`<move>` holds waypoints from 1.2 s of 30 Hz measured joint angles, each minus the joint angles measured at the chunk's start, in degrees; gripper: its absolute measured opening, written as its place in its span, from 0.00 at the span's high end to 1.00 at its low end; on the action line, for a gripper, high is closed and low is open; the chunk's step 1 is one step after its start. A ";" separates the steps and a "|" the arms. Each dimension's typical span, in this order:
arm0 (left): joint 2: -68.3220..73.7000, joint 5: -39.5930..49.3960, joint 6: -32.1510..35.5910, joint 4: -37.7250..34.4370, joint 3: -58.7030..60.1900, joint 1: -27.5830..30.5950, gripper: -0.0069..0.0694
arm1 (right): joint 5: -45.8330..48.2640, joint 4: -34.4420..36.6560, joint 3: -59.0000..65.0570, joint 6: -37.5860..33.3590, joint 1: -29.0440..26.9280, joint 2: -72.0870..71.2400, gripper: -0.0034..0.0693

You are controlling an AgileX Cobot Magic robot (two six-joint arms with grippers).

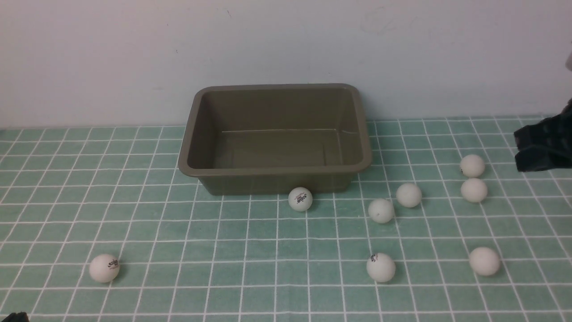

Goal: Put the table tennis balls in the box on the green coffee tablecloth.
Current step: 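Reach for and grasp a ping pong ball on the table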

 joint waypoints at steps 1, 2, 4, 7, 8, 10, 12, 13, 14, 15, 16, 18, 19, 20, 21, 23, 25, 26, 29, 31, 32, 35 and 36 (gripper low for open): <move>0.00 0.00 0.00 0.00 0.00 0.00 0.92 | 0.00 0.00 -0.94 0.00 0.00 0.65 0.52; 0.00 0.00 0.00 0.00 0.00 0.00 0.92 | 0.00 0.00 -1.44 0.00 0.00 0.96 0.49; 0.00 0.00 0.00 0.00 0.00 0.00 0.92 | 0.00 -0.06 -3.04 0.00 0.00 1.85 0.45; 0.00 0.00 0.00 0.00 0.00 0.00 0.92 | -0.17 -0.06 -6.53 0.00 0.00 3.71 0.37; 0.00 0.00 0.00 0.00 0.00 0.00 0.92 | -0.17 -0.14 -7.79 0.00 0.00 4.46 0.34; 0.00 0.00 0.00 0.00 0.00 0.00 0.92 | 0.11 -0.28 -9.70 0.00 0.00 5.68 0.32; 0.00 0.00 0.00 0.00 0.00 0.00 0.92 | 1.00 -0.70 -12.40 0.46 0.00 7.48 0.29; 0.00 0.00 0.00 0.00 0.00 0.00 0.92 | 1.93 -1.14 -14.46 1.15 0.00 8.94 0.28; 0.00 0.00 0.00 0.00 0.00 0.00 0.92 | 2.99 -1.71 -16.54 2.11 0.00 10.45 0.27; 0.00 0.00 0.00 0.00 0.00 0.00 0.92 | 3.92 -2.39 -18.26 2.92 0.00 11.75 0.27; 0.00 0.00 0.00 0.00 0.00 0.00 0.92 | 4.83 -3.07 -19.89 3.52 0.00 13.02 0.27; 0.00 0.00 0.00 0.00 0.00 0.00 0.92 | 5.75 -4.14 -22.06 3.96 0.00 14.57 0.27; 0.00 0.00 0.00 0.00 0.00 0.00 0.92 | 6.32 -4.62 -22.91 4.34 0.00 15.57 0.27; 0.00 0.00 0.00 0.00 0.00 0.00 0.92 | 6.83 -5.26 -23.95 4.75 0.00 16.81 0.27; 0.00 0.00 0.00 0.00 0.00 0.00 0.92 | 7.24 -5.56 -24.65 5.02 0.00 17.54 0.27; 0.00 0.00 0.00 0.00 0.00 0.00 0.92 | 7.86 -6.23 -26.66 5.76 0.00 19.66 0.27; 0.00 0.00 0.00 0.00 0.00 0.00 0.92 | 8.36 -6.49 -27.60 6.34 0.00 21.01 0.27; 0.00 0.00 0.00 0.00 0.00 0.00 0.92 | 8.36 -6.62 -27.99 6.41 0.00 21.45 0.27; 0.00 0.00 0.00 0.00 0.00 0.00 0.92 | 8.68 -6.74 -28.88 6.68 0.00 23.85 0.27; 0.00 0.00 0.00 0.00 0.00 0.00 0.92 | 8.68 -7.06 -29.07 6.74 0.00 25.26 0.27; 0.00 0.00 0.00 0.00 0.00 0.00 0.92 | 8.62 -7.12 -29.07 6.82 0.00 25.75 0.27; 0.00 0.00 0.00 0.00 0.00 0.00 0.92 | 8.12 -7.84 -29.07 6.91 0.00 28.35 0.27; 0.00 0.00 0.00 0.00 0.00 0.00 0.92 | 7.79 -8.06 -29.07 6.91 0.00 29.07 0.27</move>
